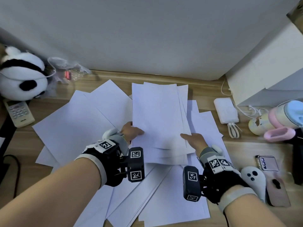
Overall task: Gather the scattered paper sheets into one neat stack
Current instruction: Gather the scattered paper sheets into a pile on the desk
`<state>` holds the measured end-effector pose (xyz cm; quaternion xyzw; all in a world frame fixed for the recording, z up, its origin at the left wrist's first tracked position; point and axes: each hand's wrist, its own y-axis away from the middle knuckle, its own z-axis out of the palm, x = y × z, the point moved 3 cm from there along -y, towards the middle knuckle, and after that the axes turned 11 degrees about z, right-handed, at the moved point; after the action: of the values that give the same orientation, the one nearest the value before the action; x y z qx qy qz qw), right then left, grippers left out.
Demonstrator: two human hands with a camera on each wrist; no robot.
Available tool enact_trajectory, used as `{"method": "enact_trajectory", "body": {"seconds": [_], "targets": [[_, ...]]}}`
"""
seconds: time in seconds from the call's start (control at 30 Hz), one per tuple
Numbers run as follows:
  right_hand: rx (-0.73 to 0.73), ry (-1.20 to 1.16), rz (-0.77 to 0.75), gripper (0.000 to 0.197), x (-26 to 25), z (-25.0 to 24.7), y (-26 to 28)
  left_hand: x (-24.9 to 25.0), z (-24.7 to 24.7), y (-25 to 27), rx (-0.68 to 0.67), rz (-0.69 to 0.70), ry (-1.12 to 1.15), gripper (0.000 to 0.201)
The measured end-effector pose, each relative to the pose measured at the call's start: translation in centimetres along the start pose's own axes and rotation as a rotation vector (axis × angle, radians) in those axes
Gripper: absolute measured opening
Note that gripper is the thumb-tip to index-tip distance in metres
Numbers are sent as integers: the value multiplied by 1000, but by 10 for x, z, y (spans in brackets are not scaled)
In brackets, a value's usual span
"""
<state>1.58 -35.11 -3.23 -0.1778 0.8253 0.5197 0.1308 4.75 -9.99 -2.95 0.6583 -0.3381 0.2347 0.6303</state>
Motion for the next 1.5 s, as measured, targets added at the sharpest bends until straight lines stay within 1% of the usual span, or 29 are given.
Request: {"method": "enact_trajectory", "body": {"seconds": [0.03, 0.1, 0.13, 0.17, 0.2, 0.27, 0.3, 0.4, 0.47, 0.53, 0.6, 0.7, 0.77, 0.87, 0.97, 1.1, 1.23, 1.3, 1.4, 1.5], "targets": [[-30, 31, 31, 50, 3, -1, 2, -3, -1, 5, -76, -26, 20, 52], [-96, 105, 79, 74, 9, -5, 4, -12, -4, 14, -239, -79, -15, 20], [-131, 139, 86, 80, 12, -5, 6, -18, -7, 18, -282, -94, -40, 11], [-152, 157, 100, 79, 14, -4, 9, -23, -10, 21, -296, -109, -37, 9], [-178, 142, 89, 72, 15, -3, 8, -27, -10, 22, -289, -114, -14, 15], [-201, 57, 45, 48, 14, 2, 14, -30, -12, 21, -238, -57, -19, 30], [-186, 6, 15, 39, 13, 6, 20, -29, -12, 22, -212, -16, -34, 35], [-96, -135, -100, 25, 8, 10, 34, -20, -21, 25, -97, 106, -28, 40], [-70, -256, -183, 19, -1, 8, 48, -7, -27, 30, -66, 189, 26, 38], [-80, -379, -276, 23, -12, 5, 64, 11, -35, 38, -29, 289, 106, 27], [-105, -474, -373, 24, -23, 2, 80, 26, -40, 42, 0, 383, 152, 15], [-111, -540, -503, 17, -34, 1, 99, 40, -47, 53, -1, 480, 129, 10], [-79, -538, -549, 10, -33, 4, 108, 39, -51, 61, -1, 501, 113, 11], [-15, -547, -538, 17, -25, 8, 110, 29, -46, 65, 21, 480, 125, 12], [-74, -612, -599, 20, -22, 14, 116, 21, -43, 71, 51, 480, 168, 10], [-95, -644, -640, 21, -23, 11, 123, 27, -46, 79, 45, 530, 173, 17], [-109, -623, -614, 14, -18, 11, 120, 29, -52, 81, 55, 556, 170, 24], [-125, -624, -604, 15, -17, 16, 122, 28, -51, 85, 48, 557, 169, 24], [-129, -624, -634, 18, -24, 21, 128, 33, -47, 88, 43, 587, 169, 26], [-122, -607, -668, 17, -31, 18, 130, 38, -49, 86, 48, 607, 153, 27]]}}
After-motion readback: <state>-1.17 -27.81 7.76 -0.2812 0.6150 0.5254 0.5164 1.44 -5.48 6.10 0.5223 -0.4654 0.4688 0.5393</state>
